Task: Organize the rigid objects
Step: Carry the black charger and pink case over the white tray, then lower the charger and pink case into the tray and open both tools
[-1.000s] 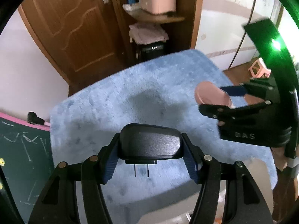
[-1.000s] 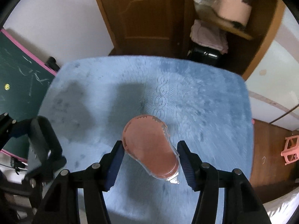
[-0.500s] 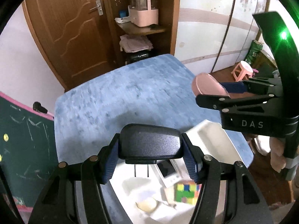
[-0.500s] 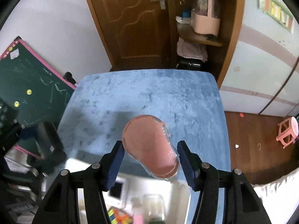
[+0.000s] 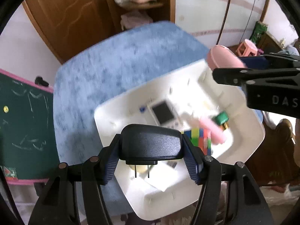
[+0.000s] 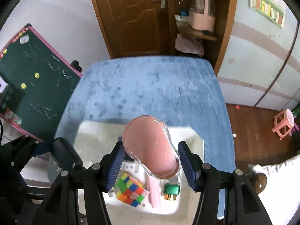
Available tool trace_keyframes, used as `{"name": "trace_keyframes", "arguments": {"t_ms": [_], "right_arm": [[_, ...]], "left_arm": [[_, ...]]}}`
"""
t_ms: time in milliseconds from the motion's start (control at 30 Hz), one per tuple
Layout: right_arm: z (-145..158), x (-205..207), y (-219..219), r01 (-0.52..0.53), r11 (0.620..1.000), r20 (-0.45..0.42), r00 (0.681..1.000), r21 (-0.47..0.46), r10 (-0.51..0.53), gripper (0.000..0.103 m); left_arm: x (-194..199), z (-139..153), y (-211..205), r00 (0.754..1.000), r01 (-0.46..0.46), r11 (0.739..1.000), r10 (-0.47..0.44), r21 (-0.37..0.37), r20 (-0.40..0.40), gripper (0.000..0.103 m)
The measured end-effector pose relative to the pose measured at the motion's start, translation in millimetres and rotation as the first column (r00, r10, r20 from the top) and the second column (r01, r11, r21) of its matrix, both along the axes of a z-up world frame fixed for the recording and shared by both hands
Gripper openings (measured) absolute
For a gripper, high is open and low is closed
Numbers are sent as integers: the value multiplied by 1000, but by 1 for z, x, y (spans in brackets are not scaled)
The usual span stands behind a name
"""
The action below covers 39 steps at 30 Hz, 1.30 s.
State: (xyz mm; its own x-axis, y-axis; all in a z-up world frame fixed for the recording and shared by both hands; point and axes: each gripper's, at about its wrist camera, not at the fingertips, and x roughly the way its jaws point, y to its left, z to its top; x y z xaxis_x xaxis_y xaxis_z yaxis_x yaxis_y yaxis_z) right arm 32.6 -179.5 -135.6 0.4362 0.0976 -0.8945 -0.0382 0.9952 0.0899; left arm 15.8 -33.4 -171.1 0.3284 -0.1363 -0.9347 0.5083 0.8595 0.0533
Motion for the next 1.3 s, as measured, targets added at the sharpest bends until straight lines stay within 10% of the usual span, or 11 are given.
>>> {"name": "trace_keyframes", "arguments": {"t_ms": [633,1300], "right_arm": [[-84,-34,13,-16,998,-198,980,-54,5,59],[-53,-33,17,-21,999,-139,990,-49,14,73]], "left_arm": [[-3,-42,-11,998,-15,997,20,71,-62,66],[-4,-9,4,996,-81,996,82,44,-21,79]]}}
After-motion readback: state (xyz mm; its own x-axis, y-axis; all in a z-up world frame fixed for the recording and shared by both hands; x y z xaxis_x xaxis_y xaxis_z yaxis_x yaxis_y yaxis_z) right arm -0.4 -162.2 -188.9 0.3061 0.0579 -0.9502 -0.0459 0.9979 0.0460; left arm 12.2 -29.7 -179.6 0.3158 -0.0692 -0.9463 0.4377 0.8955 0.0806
